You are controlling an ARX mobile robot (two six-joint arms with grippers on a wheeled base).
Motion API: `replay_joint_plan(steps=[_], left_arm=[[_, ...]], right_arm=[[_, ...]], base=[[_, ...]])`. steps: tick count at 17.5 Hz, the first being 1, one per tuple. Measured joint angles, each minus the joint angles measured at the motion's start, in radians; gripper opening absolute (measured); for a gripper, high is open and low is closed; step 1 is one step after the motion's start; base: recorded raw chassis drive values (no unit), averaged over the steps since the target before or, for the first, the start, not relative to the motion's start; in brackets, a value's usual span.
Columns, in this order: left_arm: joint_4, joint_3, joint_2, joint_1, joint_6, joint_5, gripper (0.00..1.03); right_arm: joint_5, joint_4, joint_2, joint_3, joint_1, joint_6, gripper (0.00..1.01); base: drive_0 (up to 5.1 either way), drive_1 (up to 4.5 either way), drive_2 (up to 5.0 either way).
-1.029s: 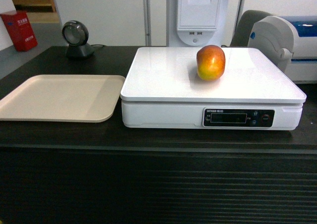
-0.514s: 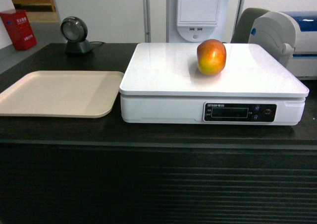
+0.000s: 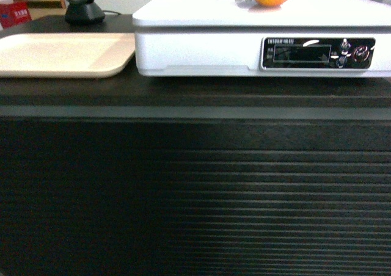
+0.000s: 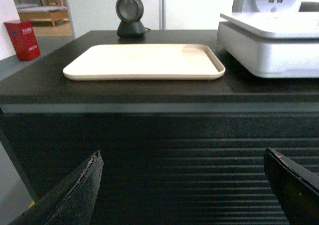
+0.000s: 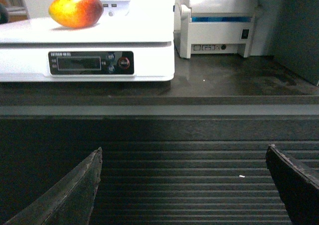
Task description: Place dark red mango on scale at checkout
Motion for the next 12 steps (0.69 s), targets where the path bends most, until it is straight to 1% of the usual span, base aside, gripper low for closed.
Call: replay_joint_plan(steps=[12], left_arm=[[0.0, 0.0, 0.0, 0.0, 0.001, 0.001, 0.98]], right_arm=[[0.0, 0.0, 0.0, 0.0, 0.0, 0.0, 0.98]], base=[[0.0, 0.0, 0.0]])
